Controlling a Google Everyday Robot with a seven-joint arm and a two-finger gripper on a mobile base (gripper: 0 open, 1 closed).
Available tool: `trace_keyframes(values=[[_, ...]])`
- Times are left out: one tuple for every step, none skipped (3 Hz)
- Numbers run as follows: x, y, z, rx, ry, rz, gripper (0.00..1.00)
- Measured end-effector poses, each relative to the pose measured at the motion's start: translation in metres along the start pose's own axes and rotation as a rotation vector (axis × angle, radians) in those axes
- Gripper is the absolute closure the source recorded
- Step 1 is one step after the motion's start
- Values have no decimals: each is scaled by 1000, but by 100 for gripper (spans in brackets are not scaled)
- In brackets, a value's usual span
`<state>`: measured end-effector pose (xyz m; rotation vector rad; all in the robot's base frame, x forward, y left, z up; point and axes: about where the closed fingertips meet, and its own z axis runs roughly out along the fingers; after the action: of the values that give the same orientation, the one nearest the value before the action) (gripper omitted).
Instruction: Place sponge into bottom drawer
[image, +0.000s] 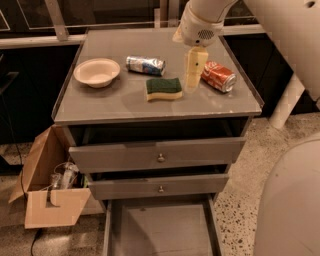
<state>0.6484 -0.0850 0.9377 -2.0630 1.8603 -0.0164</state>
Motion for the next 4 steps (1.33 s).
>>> trace_keyframes(values=[[6,-5,30,-47,-19,0,0],[6,-25,51,-45,-19,-1,0],[7,-26,51,-45,-19,-1,0],[9,-22,63,-56,-40,17,0]])
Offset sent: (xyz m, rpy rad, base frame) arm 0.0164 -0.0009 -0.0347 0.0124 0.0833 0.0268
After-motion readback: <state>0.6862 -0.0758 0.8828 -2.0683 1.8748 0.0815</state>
